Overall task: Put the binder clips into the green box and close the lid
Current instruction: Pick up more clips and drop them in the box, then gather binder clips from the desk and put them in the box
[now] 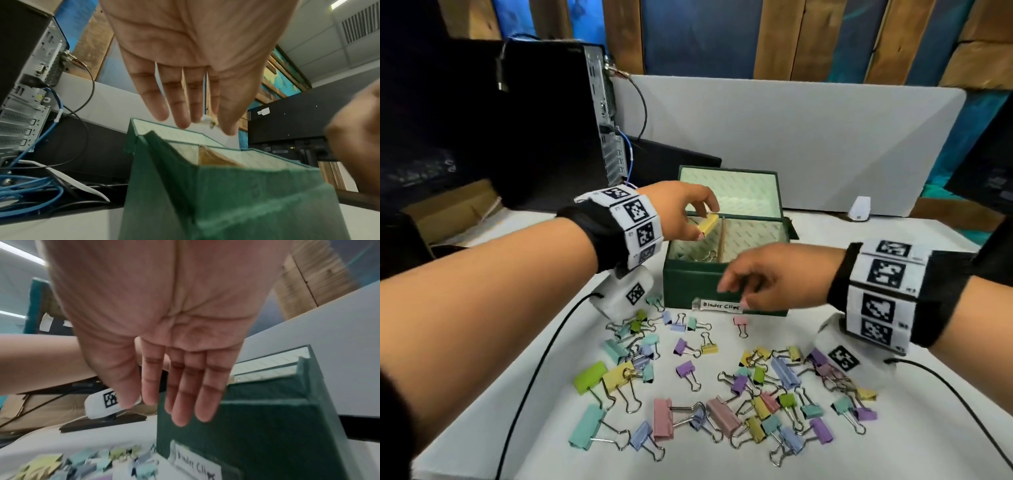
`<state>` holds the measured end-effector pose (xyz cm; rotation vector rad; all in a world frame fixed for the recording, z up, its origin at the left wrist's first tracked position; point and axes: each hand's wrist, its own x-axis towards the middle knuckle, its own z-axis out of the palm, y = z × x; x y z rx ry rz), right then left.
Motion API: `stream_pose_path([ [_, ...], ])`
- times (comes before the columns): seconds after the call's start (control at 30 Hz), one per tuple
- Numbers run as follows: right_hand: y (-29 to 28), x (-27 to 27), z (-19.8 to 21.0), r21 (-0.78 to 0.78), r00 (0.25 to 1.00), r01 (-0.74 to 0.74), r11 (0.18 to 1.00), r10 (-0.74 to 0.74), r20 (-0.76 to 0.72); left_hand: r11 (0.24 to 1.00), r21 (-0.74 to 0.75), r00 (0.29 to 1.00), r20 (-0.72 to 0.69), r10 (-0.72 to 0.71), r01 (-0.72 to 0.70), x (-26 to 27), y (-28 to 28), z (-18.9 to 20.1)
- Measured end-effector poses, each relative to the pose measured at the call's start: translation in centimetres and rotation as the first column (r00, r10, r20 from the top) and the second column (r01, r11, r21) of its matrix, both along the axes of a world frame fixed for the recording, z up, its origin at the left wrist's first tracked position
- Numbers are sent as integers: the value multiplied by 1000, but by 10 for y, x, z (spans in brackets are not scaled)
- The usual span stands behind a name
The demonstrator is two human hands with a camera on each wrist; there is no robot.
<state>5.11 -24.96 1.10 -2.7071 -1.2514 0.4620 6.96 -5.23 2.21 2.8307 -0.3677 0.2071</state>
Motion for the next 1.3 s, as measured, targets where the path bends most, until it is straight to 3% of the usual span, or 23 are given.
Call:
stream_pose_path([
  [0.13, -5, -1, -16, -261, 999, -15, 965, 27, 44, 999, 46, 1000, -10, 7, -7, -9, 3, -5],
  [0.23, -7, 2, -28, -370, 999, 21, 929, -1, 54, 998, 37, 998, -39, 55, -54, -28, 27, -7],
  [0.3, -3, 3, -34, -422, 998, 29, 906, -1, 67, 985, 102, 973, -169, 157, -141, -40, 45, -13],
  [0.37, 7, 2, -37, -428, 998, 28, 903, 1, 67, 956, 190, 898, -343, 276, -222, -52, 56, -23],
  [0.47, 24, -4, -37, -403, 999, 1, 915, 19, 46, 917, 367, 797, -503, 334, -153, -62, 57, -44],
  [0.53, 33, -8, -38, -388, 999, -25, 921, 39, 27, 899, 434, 803, -516, 300, -57, -65, 51, -54],
  [0.7, 50, -13, -43, -440, 996, -71, 895, 88, 18, 914, 397, 836, -526, 154, 81, -70, 24, -52],
  [0.83, 57, -12, -48, -397, 996, -52, 917, 79, 51, 891, 441, 827, -538, 166, 108, -66, 18, -56],
  [1.1, 56, -10, -49, -273, 995, -79, 959, 91, 35, 942, 317, 868, -492, 63, 111, -63, 16, -66],
  [1.3, 57, -12, -49, -298, 993, -119, 947, 122, -11, 921, 360, 869, -492, 51, 150, -59, 13, -67],
])
